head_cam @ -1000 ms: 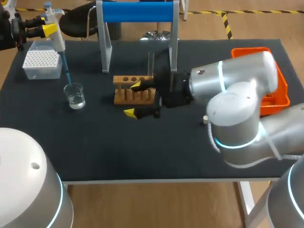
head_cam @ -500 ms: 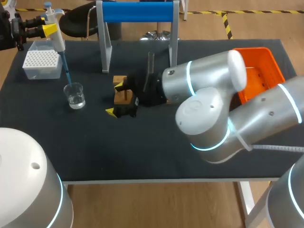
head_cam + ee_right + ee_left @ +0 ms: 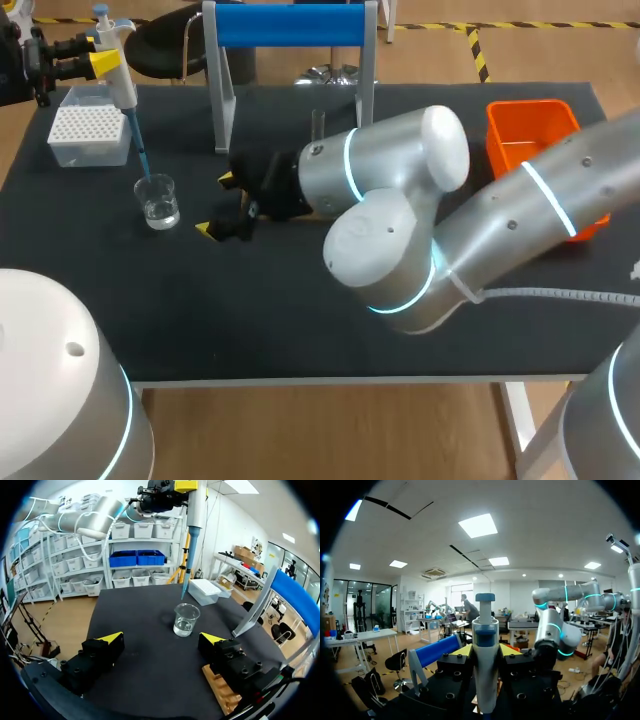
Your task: Invert the test tube, pick up the pipette, mount the tip to pipette, aspirate from beaker and dispense into the tube, eject the tip, return the pipette, and cap with the stopper.
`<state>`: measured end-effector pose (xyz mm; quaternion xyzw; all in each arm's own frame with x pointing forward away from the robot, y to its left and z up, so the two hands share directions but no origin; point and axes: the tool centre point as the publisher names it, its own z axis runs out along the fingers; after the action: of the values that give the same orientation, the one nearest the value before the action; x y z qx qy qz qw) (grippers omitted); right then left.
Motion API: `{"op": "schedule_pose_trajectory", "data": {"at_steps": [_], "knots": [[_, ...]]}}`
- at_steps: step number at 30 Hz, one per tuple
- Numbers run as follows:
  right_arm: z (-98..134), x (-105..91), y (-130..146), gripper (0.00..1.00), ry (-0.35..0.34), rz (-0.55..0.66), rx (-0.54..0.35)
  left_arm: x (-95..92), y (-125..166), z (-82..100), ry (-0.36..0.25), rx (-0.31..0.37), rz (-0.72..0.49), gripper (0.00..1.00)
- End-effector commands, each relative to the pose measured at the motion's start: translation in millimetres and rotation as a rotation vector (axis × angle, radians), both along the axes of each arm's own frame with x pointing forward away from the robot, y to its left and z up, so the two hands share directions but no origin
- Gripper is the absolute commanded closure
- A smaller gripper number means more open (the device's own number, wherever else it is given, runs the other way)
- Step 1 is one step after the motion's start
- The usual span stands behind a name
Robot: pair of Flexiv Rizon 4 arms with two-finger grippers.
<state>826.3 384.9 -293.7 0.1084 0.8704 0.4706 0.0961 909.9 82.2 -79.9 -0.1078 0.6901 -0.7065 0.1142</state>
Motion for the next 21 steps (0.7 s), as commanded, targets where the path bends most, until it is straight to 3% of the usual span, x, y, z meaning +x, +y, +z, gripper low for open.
{"op": "schedule_pose_trajectory", "data": {"at_steps": [1, 21], "knots": [[-9.9, -0.4, 7.4, 0.00, 0.000, -0.013, 0.008, 0.3, 0.9, -0.1, -0.001, 0.000, -0.003, 1.00], [-13.1, -0.7, 5.1, 0.00, 0.010, -0.014, 0.013, 0.3, 0.9, -0.1, -0.001, 0.000, -0.003, 1.00]]}}
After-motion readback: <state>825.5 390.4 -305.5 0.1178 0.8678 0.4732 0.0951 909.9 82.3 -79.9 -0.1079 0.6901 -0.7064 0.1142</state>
